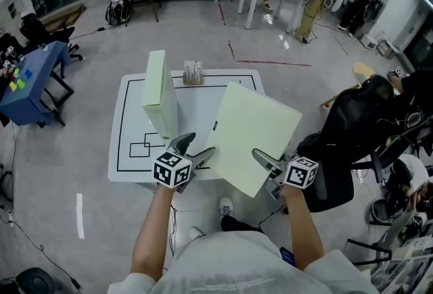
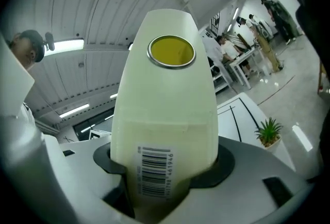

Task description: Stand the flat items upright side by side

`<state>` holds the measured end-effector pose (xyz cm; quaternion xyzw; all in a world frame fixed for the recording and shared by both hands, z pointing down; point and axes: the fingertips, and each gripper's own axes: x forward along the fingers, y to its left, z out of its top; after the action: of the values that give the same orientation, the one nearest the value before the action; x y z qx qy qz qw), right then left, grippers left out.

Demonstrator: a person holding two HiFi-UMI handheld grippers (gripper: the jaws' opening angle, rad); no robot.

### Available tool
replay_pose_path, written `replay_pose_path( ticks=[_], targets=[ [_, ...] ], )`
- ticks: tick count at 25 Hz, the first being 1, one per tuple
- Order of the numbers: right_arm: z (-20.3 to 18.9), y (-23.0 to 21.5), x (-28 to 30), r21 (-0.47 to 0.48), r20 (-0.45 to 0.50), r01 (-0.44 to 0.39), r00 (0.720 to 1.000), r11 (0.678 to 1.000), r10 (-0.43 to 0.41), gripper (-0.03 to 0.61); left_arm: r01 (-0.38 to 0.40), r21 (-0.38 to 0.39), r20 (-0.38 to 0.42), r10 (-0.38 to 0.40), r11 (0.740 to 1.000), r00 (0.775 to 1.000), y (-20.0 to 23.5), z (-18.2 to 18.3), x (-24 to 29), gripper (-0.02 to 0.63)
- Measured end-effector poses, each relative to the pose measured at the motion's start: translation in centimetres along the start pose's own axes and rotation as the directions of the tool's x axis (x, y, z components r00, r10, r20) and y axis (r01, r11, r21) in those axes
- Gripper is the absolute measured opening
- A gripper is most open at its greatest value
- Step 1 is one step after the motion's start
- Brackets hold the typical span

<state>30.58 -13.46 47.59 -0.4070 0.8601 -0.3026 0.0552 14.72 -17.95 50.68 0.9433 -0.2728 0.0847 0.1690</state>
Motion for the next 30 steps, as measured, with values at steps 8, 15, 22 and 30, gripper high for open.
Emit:
replay_pose_path(
  ticks=[8,15,22,30],
  targets=[
    [0.4,2.2,-0.4,-0.099,0.074,0.163,0.985,0.982,-0.156,0.328,-0.041,0.056,0.064,0.038,0.998,0.997,-0.7,1.8,-5.6,0.353],
    [0.0,4.0,0.4,-0.119,0.109,0.225,0.971,0.967,-0.212,0.328,-0.08,0.069,0.102,0.072,0.994,0.992,0.0,1.8,-10.3,0.351],
    [-0.7,6.2,1.7,-0.161,0.137,0.276,0.957,0.948,-0.256,0.328,-0.167,0.074,0.147,0.155,0.983,0.977,2.1,2.5,-15.5,0.345],
    [0.0,7.4,5.2,-0.295,0.141,0.313,0.949,0.903,-0.283,0.328,-0.287,0.176,0.167,0.259,0.942,0.951,5.7,4.9,-19.6,0.322]
  ],
)
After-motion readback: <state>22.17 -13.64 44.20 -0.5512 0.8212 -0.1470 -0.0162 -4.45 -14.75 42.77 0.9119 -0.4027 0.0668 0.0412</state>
